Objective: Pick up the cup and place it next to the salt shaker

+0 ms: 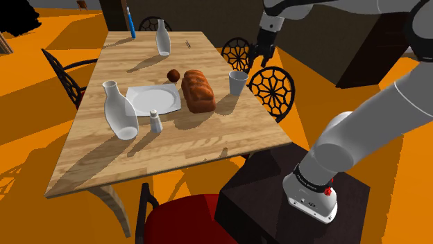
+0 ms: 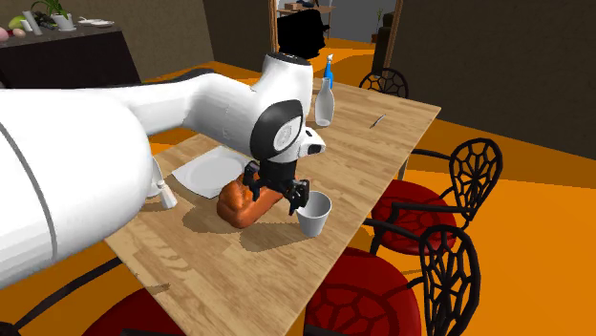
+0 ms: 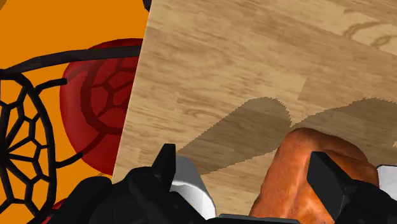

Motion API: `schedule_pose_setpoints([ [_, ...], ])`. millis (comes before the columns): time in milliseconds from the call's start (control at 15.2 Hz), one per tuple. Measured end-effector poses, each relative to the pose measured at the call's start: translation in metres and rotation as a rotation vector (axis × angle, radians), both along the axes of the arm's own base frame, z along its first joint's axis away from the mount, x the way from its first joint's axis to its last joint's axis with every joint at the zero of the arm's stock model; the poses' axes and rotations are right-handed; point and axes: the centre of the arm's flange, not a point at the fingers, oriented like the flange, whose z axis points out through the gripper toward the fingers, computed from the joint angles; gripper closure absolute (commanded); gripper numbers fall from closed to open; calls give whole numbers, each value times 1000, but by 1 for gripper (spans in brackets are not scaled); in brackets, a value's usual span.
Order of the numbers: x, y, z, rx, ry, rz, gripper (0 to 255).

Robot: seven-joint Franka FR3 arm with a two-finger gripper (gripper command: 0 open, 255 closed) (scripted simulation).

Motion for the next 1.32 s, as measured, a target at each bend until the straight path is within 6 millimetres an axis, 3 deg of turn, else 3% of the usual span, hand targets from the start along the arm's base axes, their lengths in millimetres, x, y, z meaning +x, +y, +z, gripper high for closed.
schedule_pose_setpoints([
  [792, 83, -104, -82, 48, 1, -22, 0],
  [1056, 114, -150, -111, 64, 1, -29, 0],
  [1320, 123, -154, -131, 70, 1, -30, 0],
])
